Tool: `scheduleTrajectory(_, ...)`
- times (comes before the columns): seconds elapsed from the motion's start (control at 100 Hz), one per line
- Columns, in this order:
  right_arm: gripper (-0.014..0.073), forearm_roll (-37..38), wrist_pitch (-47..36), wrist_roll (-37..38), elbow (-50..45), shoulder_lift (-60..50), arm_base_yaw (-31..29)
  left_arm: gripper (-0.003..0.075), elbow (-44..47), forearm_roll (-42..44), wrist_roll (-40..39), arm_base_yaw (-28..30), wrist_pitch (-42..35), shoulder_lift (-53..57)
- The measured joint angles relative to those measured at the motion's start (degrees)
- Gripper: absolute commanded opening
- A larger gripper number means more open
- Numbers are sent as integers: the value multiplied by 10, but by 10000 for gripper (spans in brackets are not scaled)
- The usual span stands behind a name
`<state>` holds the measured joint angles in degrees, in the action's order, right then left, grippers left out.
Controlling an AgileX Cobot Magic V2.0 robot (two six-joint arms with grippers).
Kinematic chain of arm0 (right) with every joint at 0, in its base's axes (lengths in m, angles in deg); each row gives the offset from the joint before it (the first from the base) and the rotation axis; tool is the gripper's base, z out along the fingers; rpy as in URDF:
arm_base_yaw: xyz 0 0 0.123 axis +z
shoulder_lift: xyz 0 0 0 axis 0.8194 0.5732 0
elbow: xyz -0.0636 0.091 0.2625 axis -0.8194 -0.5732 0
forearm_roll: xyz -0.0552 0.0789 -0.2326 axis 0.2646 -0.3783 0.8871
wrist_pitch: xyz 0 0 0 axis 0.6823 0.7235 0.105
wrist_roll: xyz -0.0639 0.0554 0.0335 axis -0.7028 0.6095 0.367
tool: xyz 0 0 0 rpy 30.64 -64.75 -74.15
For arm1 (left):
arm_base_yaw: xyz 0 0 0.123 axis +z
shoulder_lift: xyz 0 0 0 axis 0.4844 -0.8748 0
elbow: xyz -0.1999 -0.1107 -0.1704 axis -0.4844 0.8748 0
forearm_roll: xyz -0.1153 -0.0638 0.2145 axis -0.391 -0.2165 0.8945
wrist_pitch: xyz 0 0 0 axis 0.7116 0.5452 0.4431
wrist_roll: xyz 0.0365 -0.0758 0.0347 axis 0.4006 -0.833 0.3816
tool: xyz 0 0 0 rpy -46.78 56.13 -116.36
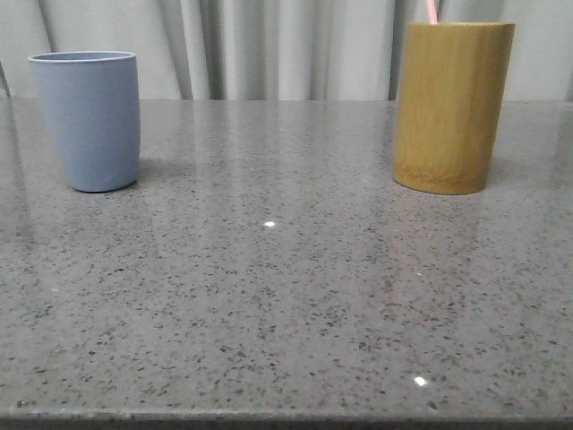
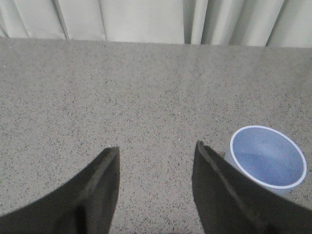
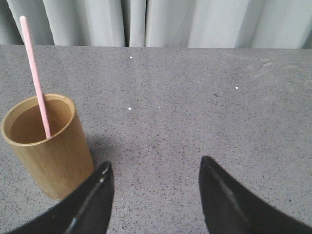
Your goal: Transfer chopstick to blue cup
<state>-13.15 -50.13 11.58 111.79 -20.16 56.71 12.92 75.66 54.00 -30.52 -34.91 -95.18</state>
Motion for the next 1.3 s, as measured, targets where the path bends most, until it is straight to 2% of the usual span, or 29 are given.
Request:
scheduleTrajectory(0.23, 412, 0, 0, 0, 0, 0, 0, 438, -92, 0, 7, -9, 82, -108)
scheduleTrajectory(0.46, 412, 0, 0, 0, 0, 0, 0, 443, -173, 0, 12, -55, 113, -200)
scheduleTrajectory(0.76, 412, 0, 0, 0, 0, 0, 0, 442, -280, 0, 15, -92, 228, -330)
scheduleTrajectory(1.3, 412, 0, -1, 0, 0, 0, 0, 440, -320, -9, 17, -108, 275, -426)
